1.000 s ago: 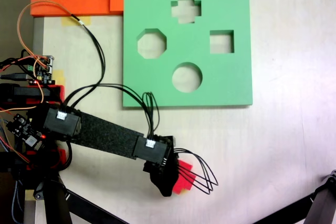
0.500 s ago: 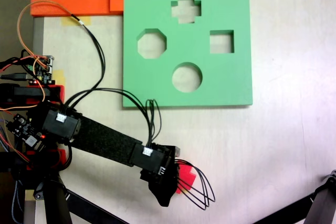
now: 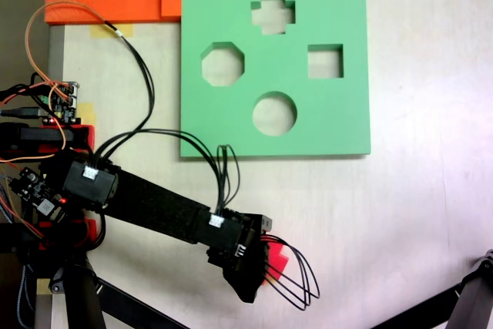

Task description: Put the cross columnar block into the corresponding hole

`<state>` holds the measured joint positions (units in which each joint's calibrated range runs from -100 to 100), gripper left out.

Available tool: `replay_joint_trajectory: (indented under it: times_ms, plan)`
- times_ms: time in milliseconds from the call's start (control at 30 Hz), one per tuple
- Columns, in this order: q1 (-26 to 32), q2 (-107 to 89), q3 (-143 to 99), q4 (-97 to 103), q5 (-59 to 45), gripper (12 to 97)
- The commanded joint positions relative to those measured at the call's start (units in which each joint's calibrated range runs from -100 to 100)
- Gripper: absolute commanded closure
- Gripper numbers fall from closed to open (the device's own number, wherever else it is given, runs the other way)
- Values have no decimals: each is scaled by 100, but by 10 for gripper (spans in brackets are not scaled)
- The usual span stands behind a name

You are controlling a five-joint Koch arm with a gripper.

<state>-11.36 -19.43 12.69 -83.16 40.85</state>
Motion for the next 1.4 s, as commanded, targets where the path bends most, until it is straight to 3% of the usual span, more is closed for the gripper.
replay_joint_trajectory:
  times_ms: [0,533,1367]
  plan:
    - [-10,15,476,358,59,380]
    - [-5,448,476,772,464,425]
    - [103,1593,187,1147,654,423]
